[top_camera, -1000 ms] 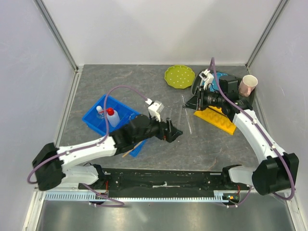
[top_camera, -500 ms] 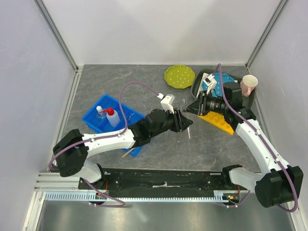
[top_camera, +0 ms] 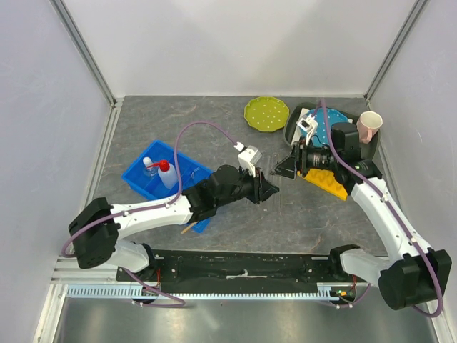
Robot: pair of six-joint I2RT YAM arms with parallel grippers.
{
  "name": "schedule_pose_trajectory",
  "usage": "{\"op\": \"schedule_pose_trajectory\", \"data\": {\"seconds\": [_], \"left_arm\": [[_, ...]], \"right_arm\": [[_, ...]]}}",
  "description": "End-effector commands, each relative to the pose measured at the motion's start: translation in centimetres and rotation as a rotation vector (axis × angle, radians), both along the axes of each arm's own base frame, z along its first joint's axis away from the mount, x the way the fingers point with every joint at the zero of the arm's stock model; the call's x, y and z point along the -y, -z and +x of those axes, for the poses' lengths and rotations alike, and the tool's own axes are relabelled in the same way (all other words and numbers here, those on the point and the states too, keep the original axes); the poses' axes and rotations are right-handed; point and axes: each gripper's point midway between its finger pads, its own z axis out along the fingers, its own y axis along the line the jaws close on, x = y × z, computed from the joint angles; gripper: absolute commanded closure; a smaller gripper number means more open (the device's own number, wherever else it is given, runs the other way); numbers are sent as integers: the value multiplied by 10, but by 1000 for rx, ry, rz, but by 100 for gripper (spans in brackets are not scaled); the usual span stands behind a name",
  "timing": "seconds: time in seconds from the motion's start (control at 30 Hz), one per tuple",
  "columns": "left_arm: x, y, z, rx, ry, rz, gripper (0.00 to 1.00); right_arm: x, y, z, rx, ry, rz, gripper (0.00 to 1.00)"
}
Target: Organize the chemistry lab equipment
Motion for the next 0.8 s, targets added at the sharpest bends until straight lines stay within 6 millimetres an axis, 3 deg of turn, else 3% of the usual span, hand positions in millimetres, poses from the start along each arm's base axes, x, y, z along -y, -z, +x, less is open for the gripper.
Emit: {"op": "schedule_pose_trajectory", "data": {"seconds": [0.0,0.23,0.33,0.37,0.47,0.53,0.63,0.67,0.73,0.77], "left_arm": [[-7,-14,-14,149,111,38,86],[-9,-9,-18,171,146,88,87],[-13,-7,-16,178,129,108,87],[-14,-7,-15,182,122,111,87],[-19,-12,-10,197,91,113,83],[-22,-17,-13,216,107,117,79],[-33,-25,-18,244,121,141,62],[-39,-26,-15,262,101,159,47],[-57,-32,-18,280,82,178,36],[-70,-35,-10,301,24,209,25]], "right_arm": [[-7,-15,-14,86,-147,-25,39],[-18,-11,-20,49,-193,-78,43],[-20,-13,-20,40,-199,-74,65],[-20,-13,-20,37,-199,-74,77],[-20,-15,-19,35,-190,-79,86],[-19,-17,-17,50,-177,-81,87],[-14,-25,-10,79,-145,-83,88],[-12,-27,-8,87,-135,-83,88],[0,-30,4,115,-81,-97,88],[5,-31,9,125,-59,-106,88]]}}
